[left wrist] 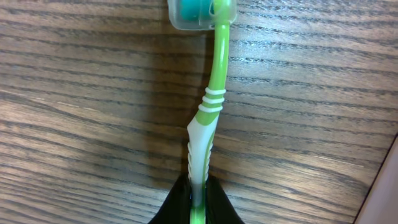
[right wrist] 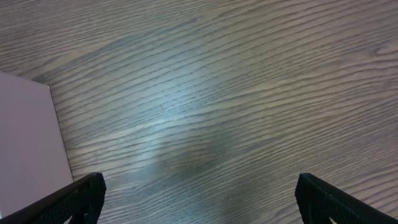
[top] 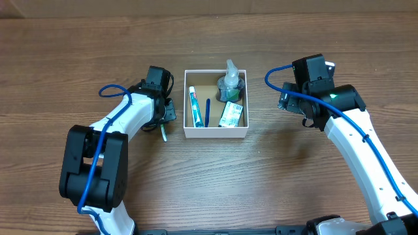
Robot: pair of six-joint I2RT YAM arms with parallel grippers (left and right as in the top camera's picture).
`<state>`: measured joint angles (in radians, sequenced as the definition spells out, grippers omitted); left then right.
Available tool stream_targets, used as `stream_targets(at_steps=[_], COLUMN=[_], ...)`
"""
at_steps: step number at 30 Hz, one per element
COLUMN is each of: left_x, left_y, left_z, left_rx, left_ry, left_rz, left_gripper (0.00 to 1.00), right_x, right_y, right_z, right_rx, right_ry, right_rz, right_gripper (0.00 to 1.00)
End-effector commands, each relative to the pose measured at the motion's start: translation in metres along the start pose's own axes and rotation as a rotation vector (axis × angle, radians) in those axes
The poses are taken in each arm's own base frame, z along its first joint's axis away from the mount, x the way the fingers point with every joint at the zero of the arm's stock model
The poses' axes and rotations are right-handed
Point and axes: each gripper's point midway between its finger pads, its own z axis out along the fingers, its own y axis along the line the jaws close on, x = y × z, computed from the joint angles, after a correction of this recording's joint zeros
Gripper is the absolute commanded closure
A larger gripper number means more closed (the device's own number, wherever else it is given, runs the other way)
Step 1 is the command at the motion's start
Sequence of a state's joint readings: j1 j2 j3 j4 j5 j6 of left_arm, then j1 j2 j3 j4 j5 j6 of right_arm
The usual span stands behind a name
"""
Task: Pack container
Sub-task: 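Carry the toothbrush into the box beside the toothpaste and release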
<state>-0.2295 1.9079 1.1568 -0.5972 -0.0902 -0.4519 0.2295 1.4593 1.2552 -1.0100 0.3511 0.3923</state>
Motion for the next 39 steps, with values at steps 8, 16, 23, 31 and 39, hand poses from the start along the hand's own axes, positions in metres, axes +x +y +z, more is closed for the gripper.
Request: stream_targets(at_steps=[8,16,23,31,39], left_x=[-0.024,-0.065,-0.079,-0.056,-0.028], left_y=[-0.007,-0.019,-0.045,-0.1,-0.137], left_z=[-0.021,-0.083,-0.144,-0.163,-0.168], left_rx=[-0.009,-0.004,0.035,0.102,0.149], left_ry=[-0.009,-0.053,-0.086,-0.102,-0.081], left_rz=[0.074,0.083,0.116,0.165,0.201], left_gripper=[0.94,0.95,0.96,0.95,0.92], right_x=[-0.011,-0.011,-0.011,-0.011,-0.011], right_y=[-0.002,-0.002,-0.002,-0.002,-0.002], right_z=[-0.01,-0.01,-0.01,-0.01,-0.01], right_rx=[-0.004,-0.004,-0.004,-0.004,-0.004], right_ry=[-0.043,-0.043,-0.043,-0.043,-0.043], right_rz=[0.022,0.022,0.022,0.022,0.022], right_gripper=[0.0,0.0,0.0,0.0,0.0])
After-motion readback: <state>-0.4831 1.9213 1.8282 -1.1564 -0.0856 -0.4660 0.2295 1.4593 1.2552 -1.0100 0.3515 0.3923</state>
